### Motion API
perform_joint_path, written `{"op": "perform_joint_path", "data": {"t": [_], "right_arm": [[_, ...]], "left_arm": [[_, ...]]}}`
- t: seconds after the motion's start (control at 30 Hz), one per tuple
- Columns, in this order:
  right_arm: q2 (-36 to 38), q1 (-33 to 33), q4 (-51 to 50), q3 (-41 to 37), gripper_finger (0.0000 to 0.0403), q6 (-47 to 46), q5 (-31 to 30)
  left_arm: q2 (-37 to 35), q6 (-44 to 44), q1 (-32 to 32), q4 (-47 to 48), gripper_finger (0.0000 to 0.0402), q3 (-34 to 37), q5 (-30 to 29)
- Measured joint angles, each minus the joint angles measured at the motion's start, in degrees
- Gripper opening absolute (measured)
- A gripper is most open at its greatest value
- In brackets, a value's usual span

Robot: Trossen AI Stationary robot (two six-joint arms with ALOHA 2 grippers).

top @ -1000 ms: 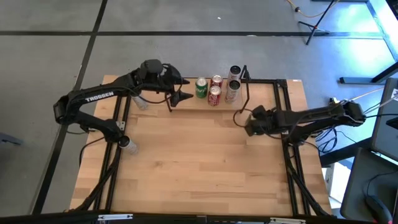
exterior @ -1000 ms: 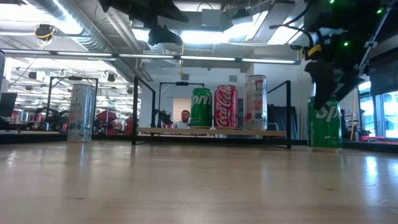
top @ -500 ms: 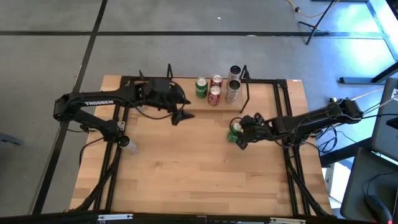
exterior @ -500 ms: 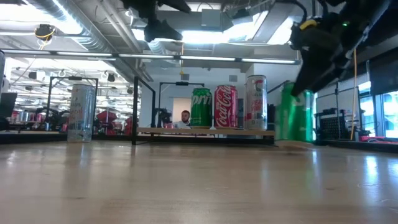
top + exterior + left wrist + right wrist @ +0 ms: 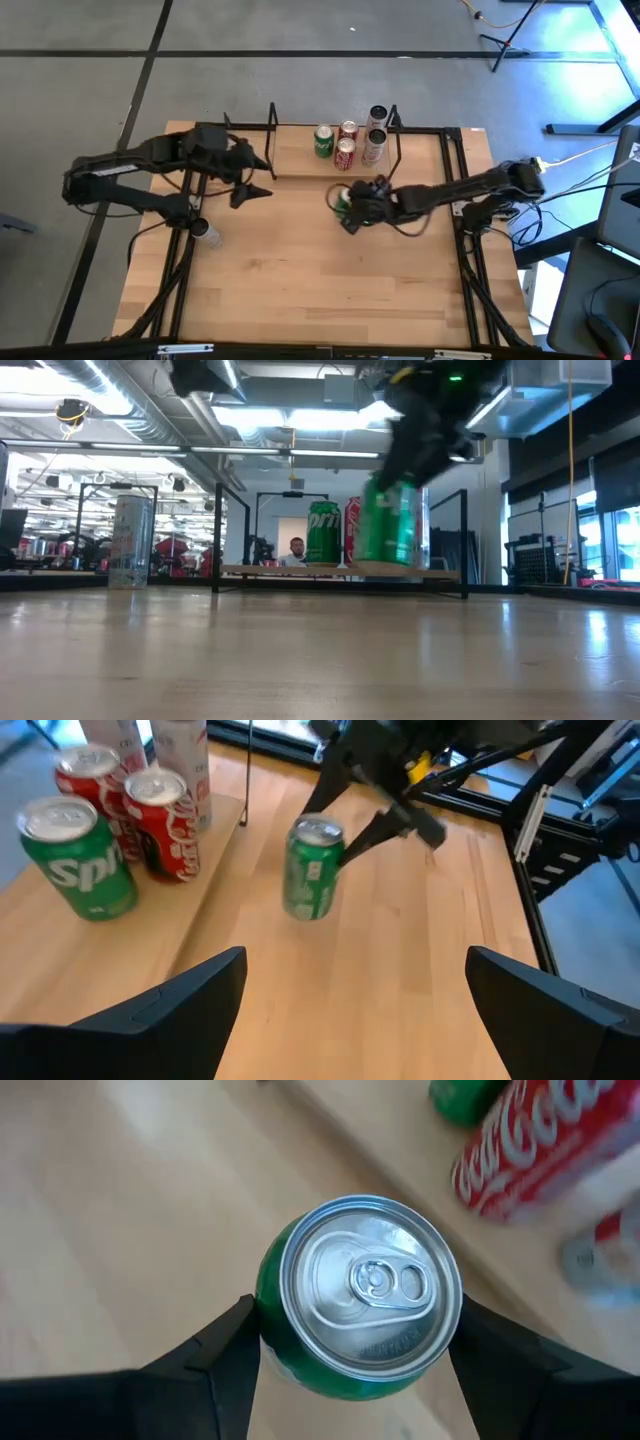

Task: Place canned beverage on shelf
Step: Put the green soda can on the shelf aligned with the other green soda can

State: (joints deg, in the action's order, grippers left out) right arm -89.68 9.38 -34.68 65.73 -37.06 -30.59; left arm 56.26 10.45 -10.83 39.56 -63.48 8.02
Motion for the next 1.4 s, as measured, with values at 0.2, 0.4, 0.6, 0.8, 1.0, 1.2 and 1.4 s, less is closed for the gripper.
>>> {"op": "perform_joint_path", "data": {"t": [0.2, 0.4, 0.6, 0.8, 1.0, 1.2, 1.4], "right_arm": [[-9.31, -4.86, -0.74, 11.93, 0.0254, -0.02, -2.27], [-16.52, -10.09, -2.81, 22.87, 0.0254, 1.66, -2.72], [-21.87, -14.62, -6.59, 31.43, 0.0254, 1.77, -4.24], [-24.8, -17.93, -7.55, 34.12, 0.0255, 1.63, -4.08], [-25.27, -19.61, -11.97, 34.08, 0.0255, -0.62, -3.39], [-25.86, -19.58, -10.92, 34.08, 0.0255, -0.66, -3.55], [-26.66, -19.53, -8.85, 34.08, 0.0258, -0.37, -4.08]], "left_arm": [[-4.7, -3.46, 0.0, 1.97, 0.0364, 0.02, 0.02], [-5.99, -4.85, 0.0, 2.11, 0.0364, 0.02, 0.1], [-6.07, -4.6, 0.0, 2.57, 0.0364, 0.02, 0.12], [-6.09, -4.54, 0.0, 2.92, 0.0363, 0.02, 0.14], [-6.09, -3.51, 0.0, 3.07, 0.0363, 0.02, 0.18], [-6.09, -3.53, 0.0, 3.05, 0.0363, 0.02, 0.22], [-6.09, -3.53, 0.0, 3.04, 0.0363, 0.02, 0.21]]}}
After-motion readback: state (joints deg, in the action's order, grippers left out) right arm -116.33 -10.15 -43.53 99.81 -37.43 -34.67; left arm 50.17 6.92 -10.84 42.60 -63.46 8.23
